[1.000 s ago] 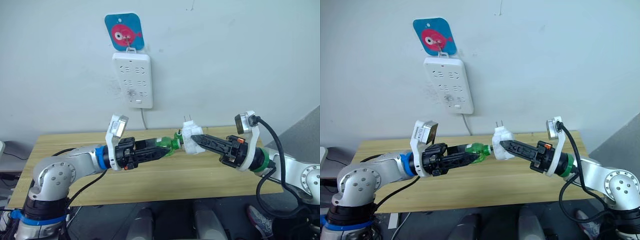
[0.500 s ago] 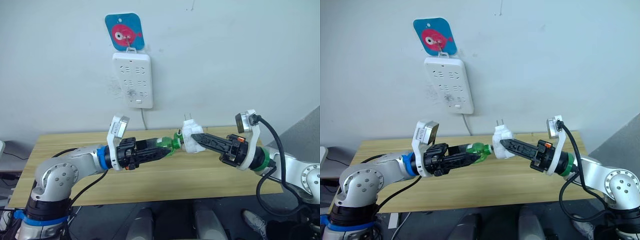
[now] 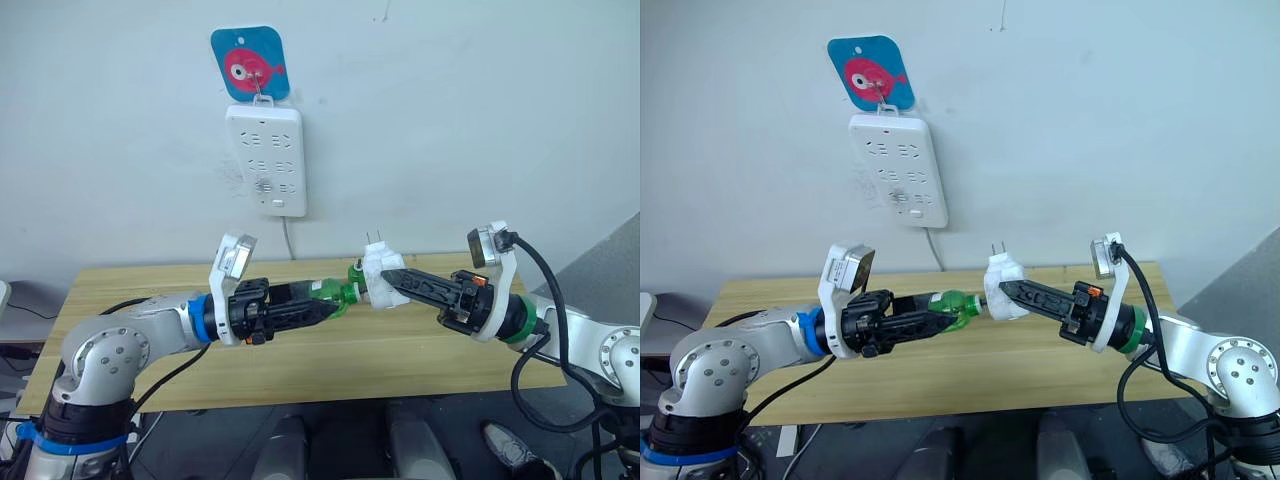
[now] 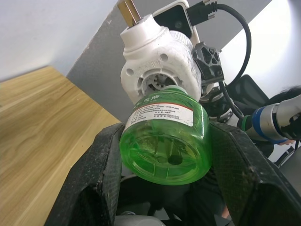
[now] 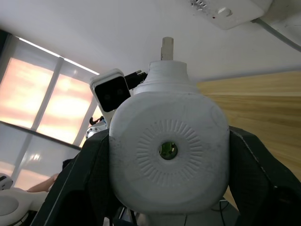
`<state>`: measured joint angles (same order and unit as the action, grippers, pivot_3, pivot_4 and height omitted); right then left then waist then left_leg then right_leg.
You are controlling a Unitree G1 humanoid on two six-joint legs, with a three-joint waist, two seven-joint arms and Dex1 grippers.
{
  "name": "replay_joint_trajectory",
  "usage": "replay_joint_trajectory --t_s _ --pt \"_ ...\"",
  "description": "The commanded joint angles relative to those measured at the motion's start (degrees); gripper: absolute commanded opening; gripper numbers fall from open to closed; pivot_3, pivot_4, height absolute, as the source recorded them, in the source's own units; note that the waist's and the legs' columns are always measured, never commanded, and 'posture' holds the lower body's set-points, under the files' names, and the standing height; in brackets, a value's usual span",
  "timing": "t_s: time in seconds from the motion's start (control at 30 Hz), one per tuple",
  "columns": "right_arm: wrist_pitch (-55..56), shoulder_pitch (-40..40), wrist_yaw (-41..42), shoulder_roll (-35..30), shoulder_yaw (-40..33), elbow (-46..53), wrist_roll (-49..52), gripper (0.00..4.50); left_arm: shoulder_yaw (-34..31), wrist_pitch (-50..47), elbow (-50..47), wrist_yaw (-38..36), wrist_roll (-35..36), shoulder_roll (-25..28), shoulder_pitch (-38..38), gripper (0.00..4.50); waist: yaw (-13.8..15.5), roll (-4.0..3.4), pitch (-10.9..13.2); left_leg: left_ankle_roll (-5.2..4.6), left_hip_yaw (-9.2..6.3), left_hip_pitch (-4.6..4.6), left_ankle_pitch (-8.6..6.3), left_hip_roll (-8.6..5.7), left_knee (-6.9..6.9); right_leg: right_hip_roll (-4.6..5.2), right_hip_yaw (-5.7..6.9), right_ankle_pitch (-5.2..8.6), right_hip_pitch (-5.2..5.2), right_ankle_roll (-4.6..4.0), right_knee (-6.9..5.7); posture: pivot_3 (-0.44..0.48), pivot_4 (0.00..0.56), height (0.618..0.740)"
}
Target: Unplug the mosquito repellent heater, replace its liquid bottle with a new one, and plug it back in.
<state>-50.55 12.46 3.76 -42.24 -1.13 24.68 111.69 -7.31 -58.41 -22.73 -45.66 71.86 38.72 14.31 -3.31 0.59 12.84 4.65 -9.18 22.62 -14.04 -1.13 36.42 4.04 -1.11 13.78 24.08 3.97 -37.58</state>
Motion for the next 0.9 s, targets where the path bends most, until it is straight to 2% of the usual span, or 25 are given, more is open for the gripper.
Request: replay_joint_trajectory --t_s 0.03,0.2,0.63,0.9 --pt "-0.35 0.33 1.23 -0.02 -1.1 1.72 1.31 2.97 -0.35 1.73 -1.78 0.07 0.69 -1.67 1.39 2.41 0.01 0.0 0.0 0.0 0.0 0.0 0.0 0.0 0.0 0.0 0.0 0.0 0.0 0.0 0.0 -0.058 0.195 0.74" --pt "-1.39 0.23 2.68 0.03 0.03 4.04 1.31 2.97 0.63 2.54 -1.51 1.44 -0.36 -4.38 2.18 2.41 0.02 0.0 0.0 0.0 0.0 0.0 0.0 0.0 0.01 0.0 0.0 0.0 0.0 0.0 0.0 -0.062 0.197 0.74" --pt "-1.58 0.31 3.12 -0.06 -0.24 4.13 1.31 2.97 0.62 4.11 -0.23 1.77 -4.66 -6.71 2.77 2.41 0.02 0.0 0.0 0.0 0.01 0.0 0.0 -0.01 0.01 0.0 0.0 0.0 0.0 0.0 -0.01 -0.062 0.2 0.74" --pt "-1.27 0.53 2.22 0.02 -0.08 3.6 1.31 2.97 0.35 0.26 -3.82 0.54 2.53 -5.8 2.75 2.41 0.01 0.0 0.0 0.0 0.0 0.0 0.0 -0.01 0.01 0.0 0.0 0.0 0.0 0.0 -0.01 -0.061 0.201 0.74"
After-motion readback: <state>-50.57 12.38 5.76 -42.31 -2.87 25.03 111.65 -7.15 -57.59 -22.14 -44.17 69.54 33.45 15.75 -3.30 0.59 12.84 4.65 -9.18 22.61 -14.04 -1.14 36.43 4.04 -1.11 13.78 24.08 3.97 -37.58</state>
